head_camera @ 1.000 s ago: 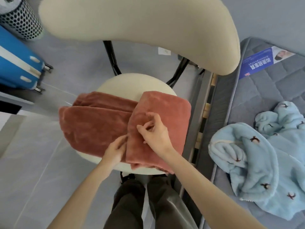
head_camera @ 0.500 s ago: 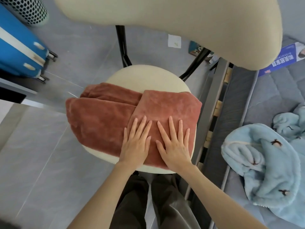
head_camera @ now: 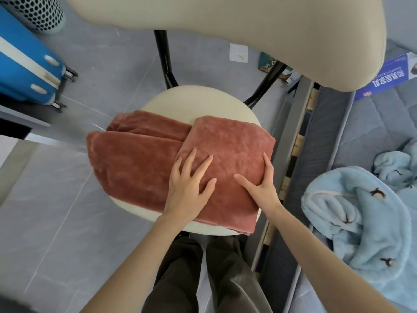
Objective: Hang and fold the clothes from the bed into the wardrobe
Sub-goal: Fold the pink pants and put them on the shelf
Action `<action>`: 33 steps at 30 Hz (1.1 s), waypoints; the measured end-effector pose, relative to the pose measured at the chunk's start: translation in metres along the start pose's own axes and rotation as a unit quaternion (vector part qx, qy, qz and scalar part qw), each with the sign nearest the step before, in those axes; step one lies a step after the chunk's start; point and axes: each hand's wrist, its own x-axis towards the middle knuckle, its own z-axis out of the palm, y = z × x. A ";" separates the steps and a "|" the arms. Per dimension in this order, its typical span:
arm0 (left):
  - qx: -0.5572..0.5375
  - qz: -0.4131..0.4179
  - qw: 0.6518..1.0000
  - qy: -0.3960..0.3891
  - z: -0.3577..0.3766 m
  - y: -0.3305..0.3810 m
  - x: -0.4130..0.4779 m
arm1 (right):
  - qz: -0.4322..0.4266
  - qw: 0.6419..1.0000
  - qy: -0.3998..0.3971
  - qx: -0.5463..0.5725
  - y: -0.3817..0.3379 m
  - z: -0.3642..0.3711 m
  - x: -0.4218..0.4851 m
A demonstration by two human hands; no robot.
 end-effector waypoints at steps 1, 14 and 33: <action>0.014 -0.006 1.000 -0.017 0.003 0.000 -0.001 | 0.007 1.000 0.003 -0.004 0.000 0.000 0.002; -0.378 -0.090 0.904 -0.180 0.037 0.059 0.006 | -0.192 0.904 0.187 -0.334 -0.075 -0.069 -0.043; -0.050 -0.098 0.991 0.072 -0.021 -0.028 0.006 | -0.288 0.830 0.042 -0.476 -0.098 -0.002 -0.069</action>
